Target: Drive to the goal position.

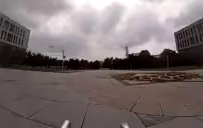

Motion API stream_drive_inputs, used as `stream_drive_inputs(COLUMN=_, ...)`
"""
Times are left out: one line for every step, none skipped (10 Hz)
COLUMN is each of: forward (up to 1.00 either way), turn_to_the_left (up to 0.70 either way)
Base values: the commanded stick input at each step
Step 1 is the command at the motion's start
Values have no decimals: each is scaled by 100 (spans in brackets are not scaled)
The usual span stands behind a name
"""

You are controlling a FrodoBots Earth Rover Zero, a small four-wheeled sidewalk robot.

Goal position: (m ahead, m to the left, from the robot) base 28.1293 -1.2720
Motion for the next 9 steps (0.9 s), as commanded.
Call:
stream_drive_inputs(forward=70, turn_to_the_left=0)
stream_drive_inputs(forward=70, turn_to_the_left=0)
stream_drive_inputs(forward=70, turn_to_the_left=0)
stream_drive_inputs(forward=70, turn_to_the_left=0)
stream_drive_inputs(forward=70, turn_to_the_left=0)
stream_drive_inputs(forward=70, turn_to_the_left=0)
stream_drive_inputs(forward=70, turn_to_the_left=0)
stream_drive_inputs(forward=70, turn_to_the_left=0)
stream_drive_inputs(forward=70, turn_to_the_left=0)
